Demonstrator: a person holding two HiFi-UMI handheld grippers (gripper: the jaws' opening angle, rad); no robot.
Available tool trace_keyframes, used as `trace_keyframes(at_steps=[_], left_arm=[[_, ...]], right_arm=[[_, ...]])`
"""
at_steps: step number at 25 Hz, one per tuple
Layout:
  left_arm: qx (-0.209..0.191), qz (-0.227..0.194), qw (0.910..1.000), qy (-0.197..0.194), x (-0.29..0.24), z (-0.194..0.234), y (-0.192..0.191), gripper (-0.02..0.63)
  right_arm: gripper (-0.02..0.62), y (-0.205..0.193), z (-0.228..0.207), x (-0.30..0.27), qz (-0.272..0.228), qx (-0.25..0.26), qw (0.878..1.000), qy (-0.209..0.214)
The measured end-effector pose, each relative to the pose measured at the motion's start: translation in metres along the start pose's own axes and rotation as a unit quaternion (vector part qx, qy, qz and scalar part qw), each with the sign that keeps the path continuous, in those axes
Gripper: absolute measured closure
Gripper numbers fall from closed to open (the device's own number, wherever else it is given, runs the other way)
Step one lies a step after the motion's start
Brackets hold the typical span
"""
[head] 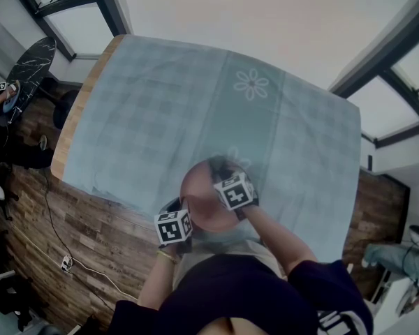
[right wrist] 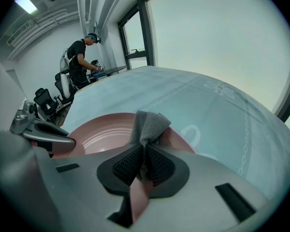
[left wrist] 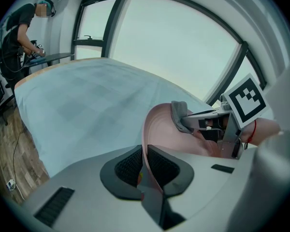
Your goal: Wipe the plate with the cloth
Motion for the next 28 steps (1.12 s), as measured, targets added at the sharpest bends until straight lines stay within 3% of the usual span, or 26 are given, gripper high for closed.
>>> trace_keyframes(at_steps=[28], left_arm=[[0.008, 0.000, 1.0000, -0.002, -0.002, 0.000, 0.000, 0.560]], right_arm=[[0.563, -0.003, 0.055, -0.006, -0.001, 0.056, 0.997, 0.049]])
Point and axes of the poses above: the fingertips, and each gripper's own axes: x backward along the fingers, z to its left, y out of its top, the point moved 10 cm from there along x, backward along the fingers, and after that the axes turned 6 degrees about -z, right-handed, at the moved point
